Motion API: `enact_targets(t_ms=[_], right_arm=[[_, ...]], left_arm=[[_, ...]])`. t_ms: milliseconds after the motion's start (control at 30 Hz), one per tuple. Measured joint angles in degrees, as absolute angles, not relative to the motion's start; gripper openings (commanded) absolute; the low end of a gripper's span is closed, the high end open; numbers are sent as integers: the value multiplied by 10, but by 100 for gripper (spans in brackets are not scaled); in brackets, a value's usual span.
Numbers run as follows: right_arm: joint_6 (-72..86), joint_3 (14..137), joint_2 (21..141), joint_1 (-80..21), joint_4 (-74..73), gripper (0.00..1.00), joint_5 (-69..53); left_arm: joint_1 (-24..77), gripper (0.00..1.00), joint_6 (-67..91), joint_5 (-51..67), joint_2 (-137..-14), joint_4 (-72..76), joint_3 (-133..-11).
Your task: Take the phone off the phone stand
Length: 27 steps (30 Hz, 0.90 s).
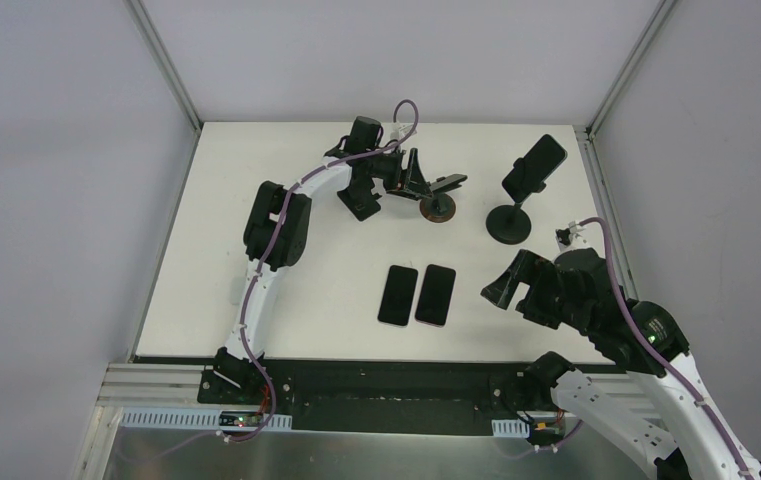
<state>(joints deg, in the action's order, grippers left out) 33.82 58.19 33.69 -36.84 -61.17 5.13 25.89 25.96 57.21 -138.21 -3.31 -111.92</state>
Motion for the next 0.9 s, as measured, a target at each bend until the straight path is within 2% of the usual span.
enact_targets(t_ms=[33,67,700,900], right_arm=[[338,582,337,-368,-612,89,51],[338,582,337,-368,-612,89,51],[338,582,333,-368,-612,89,51],[338,582,334,-368,-611,89,51]], left_arm=[[259,2,260,572,-1382,-33,-1119],[259,0,260,571,-1382,-33,-1120],[250,0,292,496,-1305,-52,-1156],[247,0,288,437,-1198,-52,-1072]])
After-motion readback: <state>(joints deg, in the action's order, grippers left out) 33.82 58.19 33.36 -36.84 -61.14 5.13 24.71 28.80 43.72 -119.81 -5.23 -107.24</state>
